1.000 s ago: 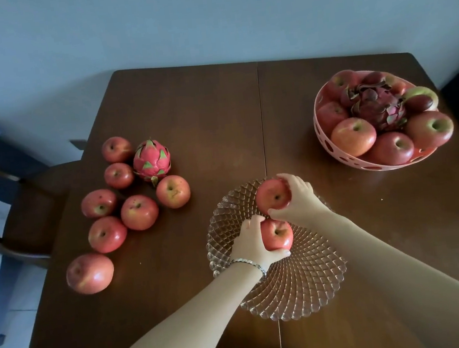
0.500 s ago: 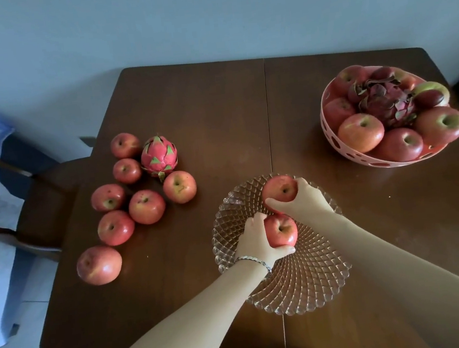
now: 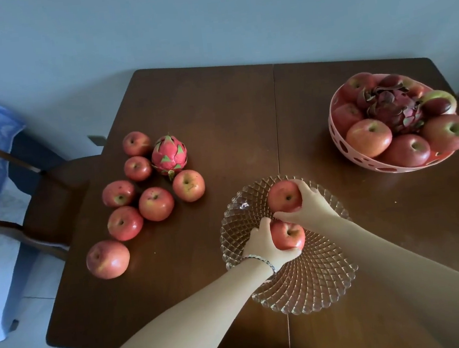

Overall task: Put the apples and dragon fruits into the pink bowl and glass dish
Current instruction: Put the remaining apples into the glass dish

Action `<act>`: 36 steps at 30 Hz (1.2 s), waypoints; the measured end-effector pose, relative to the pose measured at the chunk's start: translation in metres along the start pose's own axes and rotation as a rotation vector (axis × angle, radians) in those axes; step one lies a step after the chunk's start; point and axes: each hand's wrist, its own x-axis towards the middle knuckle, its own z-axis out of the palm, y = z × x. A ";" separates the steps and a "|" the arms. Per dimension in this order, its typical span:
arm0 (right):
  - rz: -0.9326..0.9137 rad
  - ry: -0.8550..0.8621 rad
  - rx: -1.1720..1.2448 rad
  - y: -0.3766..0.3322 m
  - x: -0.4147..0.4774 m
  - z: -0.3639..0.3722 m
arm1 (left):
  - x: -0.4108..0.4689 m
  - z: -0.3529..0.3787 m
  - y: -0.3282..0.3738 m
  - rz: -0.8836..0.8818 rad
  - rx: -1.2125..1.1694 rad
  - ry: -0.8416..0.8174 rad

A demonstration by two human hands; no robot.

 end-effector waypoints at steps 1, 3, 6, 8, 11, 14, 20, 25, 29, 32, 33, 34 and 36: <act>-0.001 -0.014 0.003 0.000 -0.001 0.000 | 0.001 0.000 0.000 -0.006 0.001 -0.007; 0.025 -0.048 0.063 0.000 0.000 0.002 | 0.001 0.000 0.000 -0.025 -0.007 -0.026; 0.074 -0.048 0.116 0.003 0.001 0.004 | 0.001 -0.001 0.000 -0.050 -0.008 -0.076; 0.108 -0.038 0.090 0.002 0.000 0.004 | -0.001 -0.004 0.000 -0.043 0.011 -0.111; 0.109 -0.006 0.037 -0.009 -0.006 0.000 | -0.007 -0.024 -0.002 0.023 0.012 -0.089; -0.040 0.090 -0.078 -0.032 -0.012 -0.007 | -0.008 -0.067 -0.014 0.210 0.061 0.167; -0.390 0.192 -0.169 -0.105 0.005 0.021 | 0.014 -0.167 -0.078 0.148 0.352 0.580; -0.344 -0.075 -0.362 -0.151 0.039 0.086 | 0.035 -0.184 -0.115 -0.098 0.669 0.288; -0.232 -0.119 -0.360 -0.168 0.061 0.121 | 0.050 -0.178 -0.128 -0.104 0.686 0.269; -0.148 -0.071 -0.246 -0.170 0.066 0.125 | 0.054 -0.175 -0.130 -0.101 0.683 0.280; -0.142 -0.053 -0.201 -0.169 0.064 0.123 | 0.053 -0.175 -0.129 -0.099 0.681 0.284; -0.148 -0.030 -0.143 -0.168 0.060 0.118 | 0.051 -0.176 -0.127 -0.089 0.674 0.290; -0.196 0.029 0.002 -0.164 0.046 0.103 | 0.043 -0.178 -0.121 -0.039 0.607 0.327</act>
